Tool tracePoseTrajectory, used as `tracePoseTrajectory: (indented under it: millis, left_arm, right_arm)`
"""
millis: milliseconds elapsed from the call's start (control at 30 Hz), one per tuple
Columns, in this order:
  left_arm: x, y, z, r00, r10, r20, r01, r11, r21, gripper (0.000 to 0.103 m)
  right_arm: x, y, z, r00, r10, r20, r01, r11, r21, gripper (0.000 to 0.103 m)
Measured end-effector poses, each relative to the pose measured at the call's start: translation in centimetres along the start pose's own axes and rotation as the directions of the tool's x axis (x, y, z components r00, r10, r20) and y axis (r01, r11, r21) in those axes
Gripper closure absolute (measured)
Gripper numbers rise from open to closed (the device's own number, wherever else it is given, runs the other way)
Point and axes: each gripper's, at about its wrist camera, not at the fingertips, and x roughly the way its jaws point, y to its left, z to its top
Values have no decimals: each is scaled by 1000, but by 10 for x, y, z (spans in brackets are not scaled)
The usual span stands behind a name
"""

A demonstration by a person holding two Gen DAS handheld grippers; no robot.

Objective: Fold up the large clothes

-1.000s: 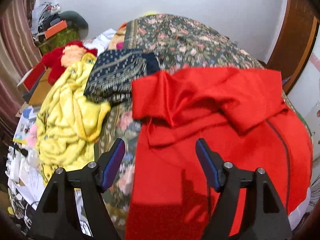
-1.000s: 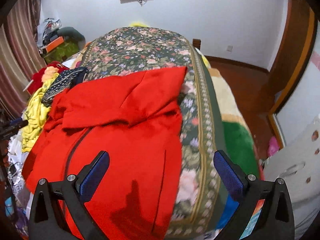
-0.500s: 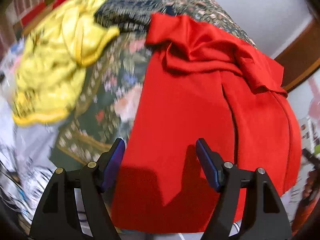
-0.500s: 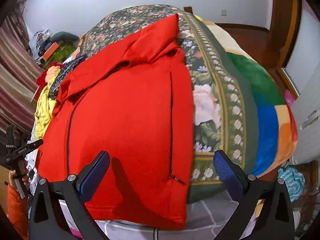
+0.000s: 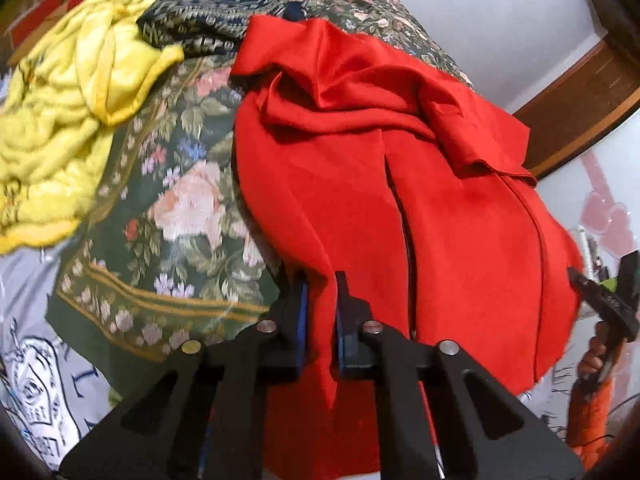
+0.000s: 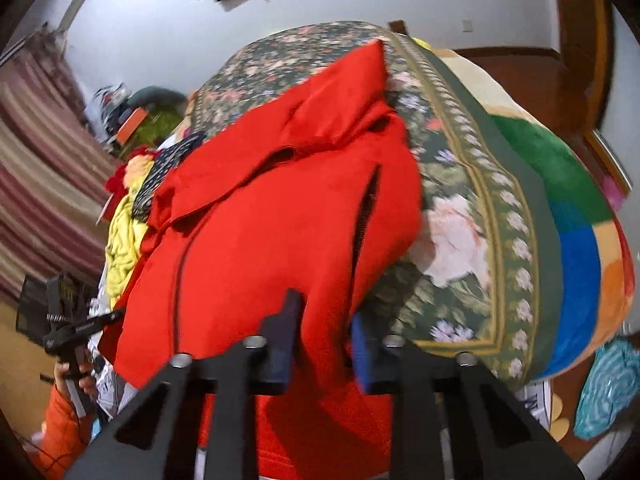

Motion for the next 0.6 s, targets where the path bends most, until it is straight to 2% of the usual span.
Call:
tracePoseTrajectory:
  millis: [133, 267, 433, 500, 600]
  left_arm:
    - [-18, -17, 15, 997, 1, 81, -4, 999, 42, 96]
    - [-46, -35, 45, 984, -9, 180, -3, 998, 66, 96]
    - [-61, -45, 95, 963, -17, 269, -4, 997, 80, 96]
    - [-59, -50, 117, 955, -19, 296, -7, 996, 87, 97]
    - [-42, -49, 158, 944, 16, 328, -36, 998, 54, 97]
  right_arm:
    - [-5, 11, 12, 998, 8, 59, -6, 999, -39, 93]
    - [-12, 18, 34, 993, 29, 112, -22, 998, -62, 94]
    - [-14, 23, 82, 987, 20, 158, -5, 995, -95, 94]
    - [-9, 22, 107, 984, 3, 177, 15, 995, -97, 94]
    - [8, 12, 148, 984, -17, 177, 29, 998, -64, 94]
